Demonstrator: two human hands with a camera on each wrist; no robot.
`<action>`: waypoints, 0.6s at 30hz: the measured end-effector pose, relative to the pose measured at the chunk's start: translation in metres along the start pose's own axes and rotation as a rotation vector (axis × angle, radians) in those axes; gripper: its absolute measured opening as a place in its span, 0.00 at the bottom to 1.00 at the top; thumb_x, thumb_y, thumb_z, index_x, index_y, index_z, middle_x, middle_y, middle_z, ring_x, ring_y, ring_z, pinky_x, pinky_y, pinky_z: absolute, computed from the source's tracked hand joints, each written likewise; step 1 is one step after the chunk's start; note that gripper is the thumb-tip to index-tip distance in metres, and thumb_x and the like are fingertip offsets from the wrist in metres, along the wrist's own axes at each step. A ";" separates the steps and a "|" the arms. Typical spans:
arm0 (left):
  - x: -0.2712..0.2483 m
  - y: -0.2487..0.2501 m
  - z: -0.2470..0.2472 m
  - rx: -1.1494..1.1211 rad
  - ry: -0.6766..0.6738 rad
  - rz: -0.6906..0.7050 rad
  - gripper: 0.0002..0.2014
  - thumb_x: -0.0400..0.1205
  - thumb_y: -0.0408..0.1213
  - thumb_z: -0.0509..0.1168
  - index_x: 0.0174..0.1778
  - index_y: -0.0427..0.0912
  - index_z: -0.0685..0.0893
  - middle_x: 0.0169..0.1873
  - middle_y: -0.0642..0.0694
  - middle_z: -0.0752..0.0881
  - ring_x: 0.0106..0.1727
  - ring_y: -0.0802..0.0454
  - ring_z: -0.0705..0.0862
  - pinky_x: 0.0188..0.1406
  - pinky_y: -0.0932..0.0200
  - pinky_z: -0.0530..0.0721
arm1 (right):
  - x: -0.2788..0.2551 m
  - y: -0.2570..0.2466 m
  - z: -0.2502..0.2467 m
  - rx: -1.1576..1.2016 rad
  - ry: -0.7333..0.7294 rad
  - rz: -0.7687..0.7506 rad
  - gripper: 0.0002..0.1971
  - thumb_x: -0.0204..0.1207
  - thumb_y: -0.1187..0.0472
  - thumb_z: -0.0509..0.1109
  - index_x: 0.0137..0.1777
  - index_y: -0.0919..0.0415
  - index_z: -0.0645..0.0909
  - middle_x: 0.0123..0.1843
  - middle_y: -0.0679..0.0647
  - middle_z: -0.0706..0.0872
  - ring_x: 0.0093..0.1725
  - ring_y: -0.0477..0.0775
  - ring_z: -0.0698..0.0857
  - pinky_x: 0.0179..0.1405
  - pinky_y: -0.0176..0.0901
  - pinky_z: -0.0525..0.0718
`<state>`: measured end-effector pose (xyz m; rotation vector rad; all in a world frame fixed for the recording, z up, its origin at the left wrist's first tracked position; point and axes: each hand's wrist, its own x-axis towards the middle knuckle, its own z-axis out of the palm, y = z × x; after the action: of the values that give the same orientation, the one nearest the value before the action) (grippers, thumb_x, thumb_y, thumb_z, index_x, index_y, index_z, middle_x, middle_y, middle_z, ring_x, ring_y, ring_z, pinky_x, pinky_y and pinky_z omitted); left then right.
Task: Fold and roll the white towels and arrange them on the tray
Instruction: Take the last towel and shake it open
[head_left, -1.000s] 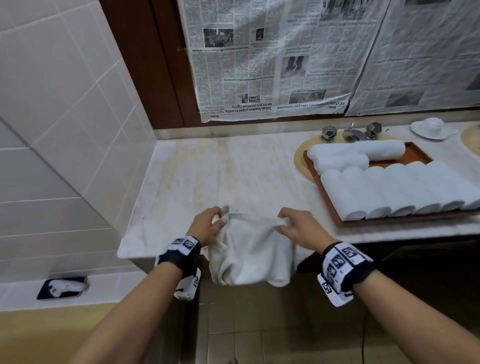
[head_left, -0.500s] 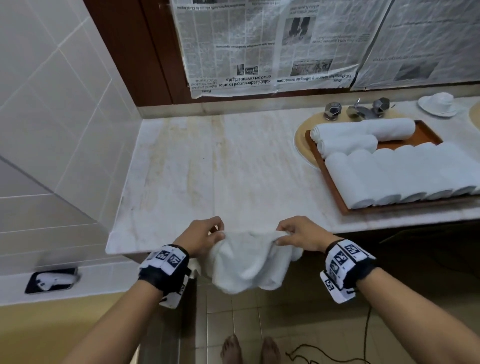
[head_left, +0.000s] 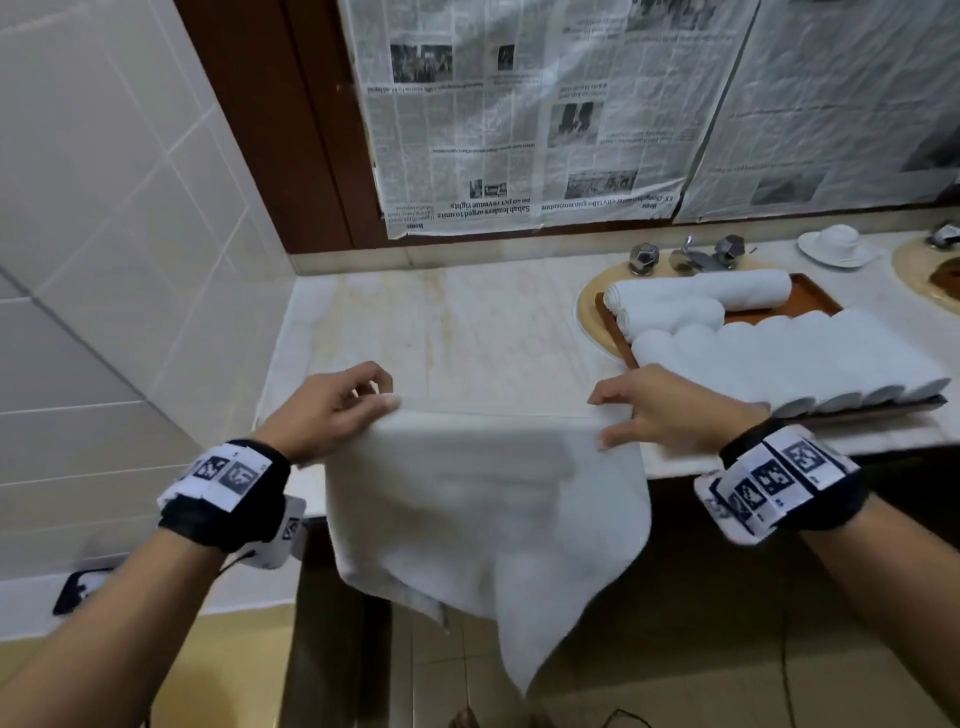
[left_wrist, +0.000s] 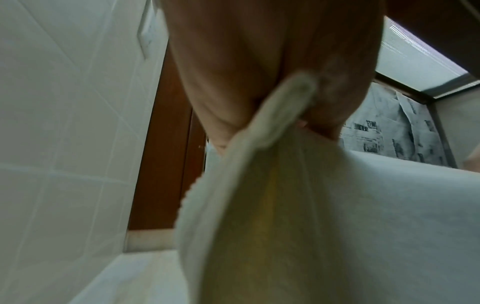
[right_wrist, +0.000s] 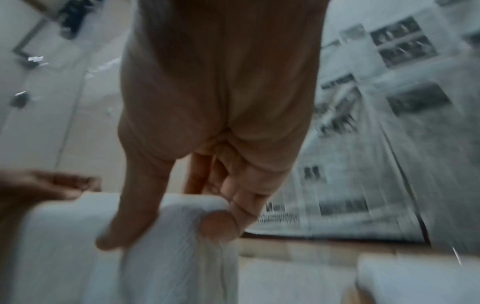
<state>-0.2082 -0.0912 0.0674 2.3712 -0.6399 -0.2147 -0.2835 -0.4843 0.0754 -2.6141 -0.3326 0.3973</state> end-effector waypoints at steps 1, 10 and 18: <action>0.000 0.003 -0.010 0.014 -0.013 0.018 0.11 0.81 0.54 0.71 0.47 0.52 0.82 0.39 0.51 0.85 0.41 0.51 0.84 0.41 0.64 0.77 | 0.001 -0.002 -0.007 -0.118 -0.002 0.016 0.13 0.73 0.50 0.80 0.54 0.52 0.85 0.47 0.41 0.84 0.49 0.45 0.81 0.47 0.36 0.74; 0.009 -0.006 -0.055 -0.018 0.023 -0.089 0.10 0.72 0.45 0.81 0.41 0.45 0.90 0.36 0.49 0.90 0.35 0.56 0.85 0.34 0.69 0.77 | 0.014 0.013 -0.034 -0.180 0.238 0.163 0.16 0.76 0.47 0.76 0.38 0.58 0.78 0.36 0.53 0.82 0.42 0.57 0.78 0.37 0.49 0.70; 0.019 -0.046 -0.078 0.272 0.038 -0.152 0.03 0.76 0.44 0.78 0.41 0.51 0.92 0.37 0.52 0.90 0.41 0.56 0.87 0.38 0.71 0.74 | 0.018 0.007 -0.044 -0.078 0.223 0.154 0.04 0.74 0.58 0.80 0.46 0.52 0.88 0.42 0.45 0.88 0.44 0.42 0.84 0.37 0.26 0.75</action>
<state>-0.1496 -0.0262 0.0975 2.6823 -0.4966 -0.1565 -0.2510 -0.5034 0.1048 -2.7358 -0.0735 0.1421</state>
